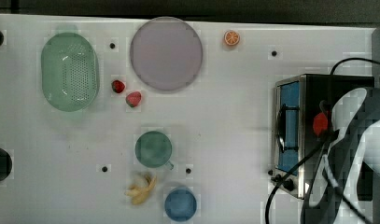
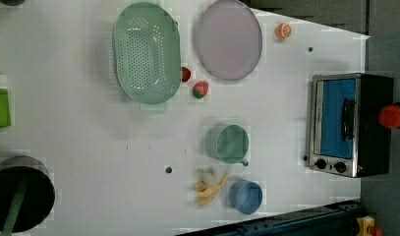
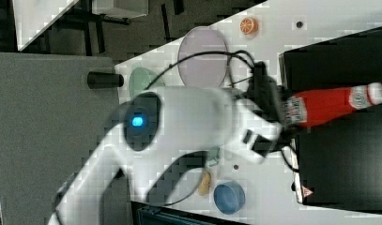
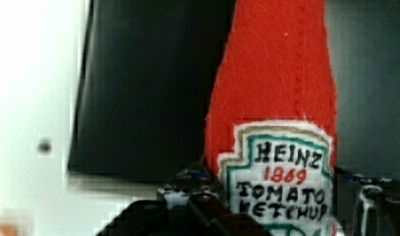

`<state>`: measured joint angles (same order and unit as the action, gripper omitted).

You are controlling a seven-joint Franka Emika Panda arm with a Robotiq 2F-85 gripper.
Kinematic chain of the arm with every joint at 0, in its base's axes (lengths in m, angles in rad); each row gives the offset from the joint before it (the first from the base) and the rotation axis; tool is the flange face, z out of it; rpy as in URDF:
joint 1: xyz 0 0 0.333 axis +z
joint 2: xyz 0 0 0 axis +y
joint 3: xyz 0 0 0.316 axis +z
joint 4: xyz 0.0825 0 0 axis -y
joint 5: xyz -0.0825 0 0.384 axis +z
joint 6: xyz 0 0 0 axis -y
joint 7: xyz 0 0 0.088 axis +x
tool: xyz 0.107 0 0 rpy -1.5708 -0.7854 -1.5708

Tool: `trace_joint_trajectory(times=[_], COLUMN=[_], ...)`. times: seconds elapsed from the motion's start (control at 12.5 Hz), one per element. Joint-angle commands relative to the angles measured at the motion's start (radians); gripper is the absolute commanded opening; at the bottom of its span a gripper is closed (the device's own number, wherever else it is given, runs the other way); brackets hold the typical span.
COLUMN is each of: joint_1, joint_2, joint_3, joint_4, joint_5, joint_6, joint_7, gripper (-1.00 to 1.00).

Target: Pick Ketchup from oven and place it on table.

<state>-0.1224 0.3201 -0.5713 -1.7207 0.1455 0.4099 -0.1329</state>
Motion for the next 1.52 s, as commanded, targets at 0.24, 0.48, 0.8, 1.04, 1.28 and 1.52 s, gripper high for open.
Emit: trace_joint_trajectory(times=[0.24, 0.48, 0.8, 1.04, 1.28, 1.52], joint_1=[0.111, 0.147, 0.182, 0.206, 0.228, 0.235], joint_2=[-0.168, -0.185, -0.185, -0.194, -0.197, -0.184], joint_3=[0.115, 0.226, 0.354, 0.400, 0.433, 0.448], joint_4=[0.075, 0.074, 0.019, -0.093, -0.222, -0.355], joint_5=[-0.023, -0.023, -0.026, -0.076, -0.094, -0.094], joint_6=[-0.125, -0.154, -0.154, -0.145, -0.018, 0.140], joint_7=[-0.302, -0.437, -0.432, -0.313, -0.220, -0.214], gripper=[0.29, 0.29, 0.29, 0.29, 0.29, 0.29])
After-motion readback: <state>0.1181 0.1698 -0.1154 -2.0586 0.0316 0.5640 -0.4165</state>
